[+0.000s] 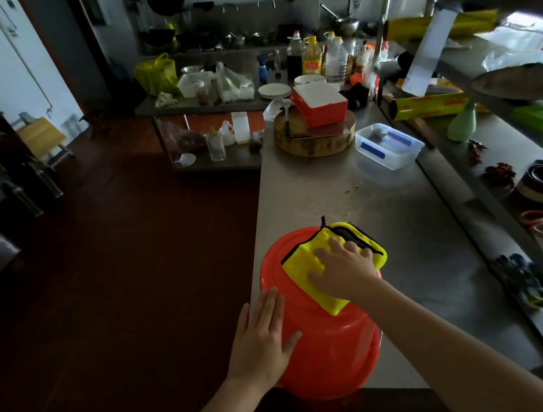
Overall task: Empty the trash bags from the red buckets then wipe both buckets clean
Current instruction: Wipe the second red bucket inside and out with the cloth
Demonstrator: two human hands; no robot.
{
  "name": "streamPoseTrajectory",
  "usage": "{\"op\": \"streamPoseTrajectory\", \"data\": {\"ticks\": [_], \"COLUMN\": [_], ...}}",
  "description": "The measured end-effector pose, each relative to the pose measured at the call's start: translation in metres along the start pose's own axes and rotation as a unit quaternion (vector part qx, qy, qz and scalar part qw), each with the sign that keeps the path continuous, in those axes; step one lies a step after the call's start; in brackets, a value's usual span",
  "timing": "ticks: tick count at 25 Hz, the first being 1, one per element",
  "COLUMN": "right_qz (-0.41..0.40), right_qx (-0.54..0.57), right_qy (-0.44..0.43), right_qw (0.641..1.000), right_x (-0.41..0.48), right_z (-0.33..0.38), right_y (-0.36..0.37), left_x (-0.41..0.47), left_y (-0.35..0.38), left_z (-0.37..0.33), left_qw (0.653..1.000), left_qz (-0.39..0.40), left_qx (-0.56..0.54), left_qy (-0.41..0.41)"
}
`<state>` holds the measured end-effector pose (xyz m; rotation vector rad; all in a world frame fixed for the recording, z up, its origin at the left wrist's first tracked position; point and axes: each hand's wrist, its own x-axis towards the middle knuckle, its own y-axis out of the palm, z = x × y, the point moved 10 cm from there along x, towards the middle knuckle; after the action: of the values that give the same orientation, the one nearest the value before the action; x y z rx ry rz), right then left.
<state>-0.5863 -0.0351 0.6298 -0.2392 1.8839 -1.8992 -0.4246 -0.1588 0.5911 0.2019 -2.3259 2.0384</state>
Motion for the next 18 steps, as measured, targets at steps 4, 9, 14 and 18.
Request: {"op": "streamPoseTrajectory", "data": {"ticks": [4, 9, 14, 18], "right_qz": [0.034, 0.003, 0.01, -0.049], "right_qx": [0.009, 0.09, 0.104, 0.045], "right_qy": [-0.093, 0.036, 0.09, -0.056], "right_qw": [0.995, 0.995, 0.991, 0.996], "right_x": [-0.017, -0.009, 0.009, 0.009], "right_z": [-0.011, 0.008, 0.044, 0.062], "right_y": [0.022, 0.026, 0.007, 0.007], "left_x": [0.0, -0.002, -0.003, -0.005], "left_y": [0.002, 0.008, 0.003, 0.008], "left_z": [-0.011, -0.016, -0.012, -0.004], "left_qw": [0.999, 0.999, 0.997, 0.996], "left_qz": [-0.001, 0.003, -0.01, -0.001], "left_qx": [-0.001, -0.032, -0.039, -0.056], "left_qy": [0.042, 0.04, 0.06, 0.067]}}
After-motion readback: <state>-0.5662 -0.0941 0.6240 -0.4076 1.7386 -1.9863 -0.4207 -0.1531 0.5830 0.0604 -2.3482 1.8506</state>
